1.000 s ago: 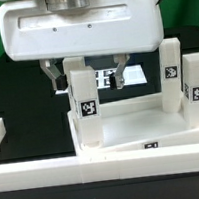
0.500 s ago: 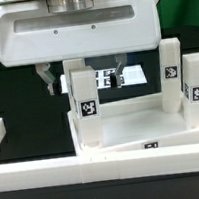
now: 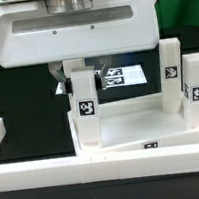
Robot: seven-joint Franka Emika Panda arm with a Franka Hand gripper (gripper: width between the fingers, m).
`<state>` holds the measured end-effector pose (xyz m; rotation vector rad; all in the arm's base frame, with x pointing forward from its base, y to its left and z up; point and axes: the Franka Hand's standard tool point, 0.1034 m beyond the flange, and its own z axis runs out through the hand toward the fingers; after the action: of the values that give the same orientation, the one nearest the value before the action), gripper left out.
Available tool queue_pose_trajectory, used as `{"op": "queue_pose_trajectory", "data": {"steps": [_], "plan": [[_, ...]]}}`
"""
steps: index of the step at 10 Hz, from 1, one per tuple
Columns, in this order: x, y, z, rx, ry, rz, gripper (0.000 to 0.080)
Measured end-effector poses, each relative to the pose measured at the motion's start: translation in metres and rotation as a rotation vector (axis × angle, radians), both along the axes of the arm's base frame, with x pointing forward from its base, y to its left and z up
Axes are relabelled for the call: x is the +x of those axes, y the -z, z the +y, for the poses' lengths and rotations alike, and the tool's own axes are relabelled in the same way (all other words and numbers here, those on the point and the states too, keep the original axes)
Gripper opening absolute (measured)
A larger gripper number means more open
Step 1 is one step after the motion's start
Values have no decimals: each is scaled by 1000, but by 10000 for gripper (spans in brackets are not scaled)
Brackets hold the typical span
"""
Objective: Assemble desk
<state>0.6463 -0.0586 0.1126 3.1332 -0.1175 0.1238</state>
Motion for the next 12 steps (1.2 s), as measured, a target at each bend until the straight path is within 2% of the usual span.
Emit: {"op": "queue_pose_trajectory", "data": {"steps": [2, 4, 9, 12], "plan": [[0, -1, -1, 6, 29, 4, 288], [3, -5, -8, 42, 254, 17, 288], [1, 0, -14, 106, 751, 27, 290], [1, 2, -15, 128, 1057, 35, 290]]}}
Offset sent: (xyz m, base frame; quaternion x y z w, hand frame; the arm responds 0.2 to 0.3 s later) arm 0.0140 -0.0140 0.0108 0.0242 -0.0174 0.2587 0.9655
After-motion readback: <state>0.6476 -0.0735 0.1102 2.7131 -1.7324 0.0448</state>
